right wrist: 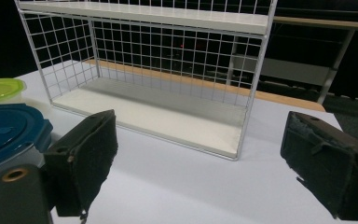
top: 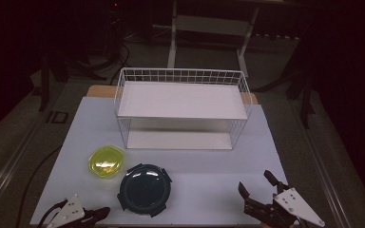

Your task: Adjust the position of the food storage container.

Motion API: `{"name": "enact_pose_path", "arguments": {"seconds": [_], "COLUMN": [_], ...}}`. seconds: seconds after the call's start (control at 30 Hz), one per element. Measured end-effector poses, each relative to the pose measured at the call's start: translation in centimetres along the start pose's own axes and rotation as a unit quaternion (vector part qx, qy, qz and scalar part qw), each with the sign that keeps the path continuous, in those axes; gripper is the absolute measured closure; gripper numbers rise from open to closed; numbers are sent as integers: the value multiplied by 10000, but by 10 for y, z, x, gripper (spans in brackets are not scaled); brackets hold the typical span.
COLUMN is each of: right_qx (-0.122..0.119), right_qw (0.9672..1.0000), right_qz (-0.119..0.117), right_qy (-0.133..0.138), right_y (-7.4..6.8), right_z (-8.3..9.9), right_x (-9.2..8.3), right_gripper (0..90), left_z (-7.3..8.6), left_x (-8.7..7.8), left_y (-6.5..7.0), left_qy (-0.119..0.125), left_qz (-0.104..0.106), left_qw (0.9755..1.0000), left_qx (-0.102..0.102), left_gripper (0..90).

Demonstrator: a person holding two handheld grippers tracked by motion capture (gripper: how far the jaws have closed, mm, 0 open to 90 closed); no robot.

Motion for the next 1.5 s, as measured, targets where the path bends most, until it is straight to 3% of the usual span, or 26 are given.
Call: {"name": "enact_pose_path", "arguments": {"seconds": [0.6,1.2,1.33,1.5], "right_qx": [-36,-61,-69,-54], "right_qw": [10000,9999,9999,9999], "right_qz": [-6,-69,-91,-116], "right_qy": [37,42,34,9], "right_y": [0,-1,-2,-2], "right_z": [-1,-2,-2,-1], "right_x": [-1,-2,-1,-1], "right_gripper": [106,106,106,106], "left_z": [-2,-13,-15,-17], "left_x": [39,52,46,44], "left_y": [-9,-31,-34,-32], "left_qy": [-388,-346,-211,-183], "left_qz": [-190,-365,-399,-396], "left_qw": [9990,9985,9986,9988], "left_qx": [-78,-201,-286,-230], "left_gripper": [890,889,889,889]}}
Point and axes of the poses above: each handheld gripper's, and its own axes: x roughly forward along the jaws, z roughly out of its underside, y roughly to its right, the point moved 4 cm from there along x, roughly forward along the jaws, and after that the axes turned 3 degrees about y, right-handed, at the moved point
